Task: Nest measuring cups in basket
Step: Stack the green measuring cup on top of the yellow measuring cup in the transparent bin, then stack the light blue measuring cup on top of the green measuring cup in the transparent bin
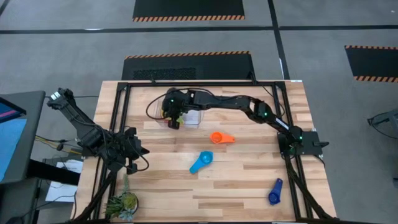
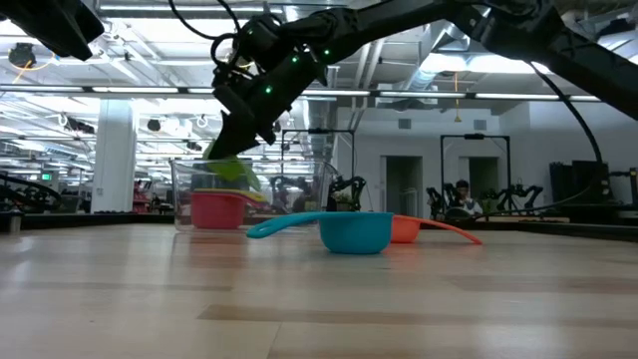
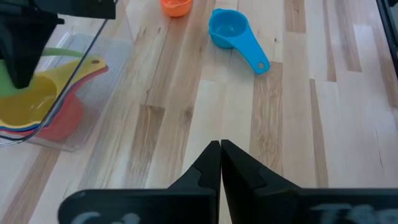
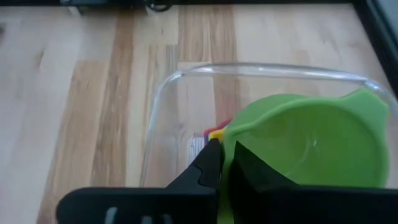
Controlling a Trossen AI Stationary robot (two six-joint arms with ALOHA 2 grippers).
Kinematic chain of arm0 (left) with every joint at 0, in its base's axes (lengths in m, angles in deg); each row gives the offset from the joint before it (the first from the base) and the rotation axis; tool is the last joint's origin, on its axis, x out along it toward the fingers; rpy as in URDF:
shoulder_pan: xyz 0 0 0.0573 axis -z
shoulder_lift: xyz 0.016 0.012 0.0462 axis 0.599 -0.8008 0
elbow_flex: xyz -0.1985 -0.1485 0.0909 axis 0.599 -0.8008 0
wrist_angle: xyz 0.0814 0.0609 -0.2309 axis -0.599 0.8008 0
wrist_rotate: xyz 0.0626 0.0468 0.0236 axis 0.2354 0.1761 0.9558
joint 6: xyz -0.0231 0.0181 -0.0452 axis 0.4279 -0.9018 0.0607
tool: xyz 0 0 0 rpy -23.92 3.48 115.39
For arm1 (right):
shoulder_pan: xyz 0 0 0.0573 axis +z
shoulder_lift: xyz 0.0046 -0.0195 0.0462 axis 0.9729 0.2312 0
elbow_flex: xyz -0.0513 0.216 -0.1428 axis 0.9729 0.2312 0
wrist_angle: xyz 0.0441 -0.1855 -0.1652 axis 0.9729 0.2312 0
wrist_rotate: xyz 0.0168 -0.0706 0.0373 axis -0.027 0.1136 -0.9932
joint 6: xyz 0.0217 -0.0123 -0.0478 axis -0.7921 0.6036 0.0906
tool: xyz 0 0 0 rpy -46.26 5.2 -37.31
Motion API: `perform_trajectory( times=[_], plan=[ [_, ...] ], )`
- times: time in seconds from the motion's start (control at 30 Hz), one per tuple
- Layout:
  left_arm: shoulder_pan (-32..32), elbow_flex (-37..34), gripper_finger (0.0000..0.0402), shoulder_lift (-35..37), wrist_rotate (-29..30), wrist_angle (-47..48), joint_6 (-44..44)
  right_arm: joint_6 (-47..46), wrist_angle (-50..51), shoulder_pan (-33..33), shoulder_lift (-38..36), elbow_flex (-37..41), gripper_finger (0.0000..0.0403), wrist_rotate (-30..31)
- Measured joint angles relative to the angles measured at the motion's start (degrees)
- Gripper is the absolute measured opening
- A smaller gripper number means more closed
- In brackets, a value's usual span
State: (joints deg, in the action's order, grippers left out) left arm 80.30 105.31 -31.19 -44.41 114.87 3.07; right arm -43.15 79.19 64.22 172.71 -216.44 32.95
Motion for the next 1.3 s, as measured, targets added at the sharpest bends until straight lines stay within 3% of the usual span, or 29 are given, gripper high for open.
perform_trajectory(
  times=[0.47,0.9,1.3],
  plan=[
    [0.02,0.0,0.0,0.0,-0.15,0.0,0.09,0.35,-0.03,0.42,0.0,0.0,0.0045,-0.05],
    [0.0,0.0,0.0,-0.02,-0.44,0.0,0.45,0.17,0.69,0.38,0.0,0.0,0.0109,0.2],
    [0.02,0.0,0.0,-0.01,-0.48,0.0,0.55,-3.17,1.59,0.41,-0.02,-0.01,0.0124,0.2]
  ],
)
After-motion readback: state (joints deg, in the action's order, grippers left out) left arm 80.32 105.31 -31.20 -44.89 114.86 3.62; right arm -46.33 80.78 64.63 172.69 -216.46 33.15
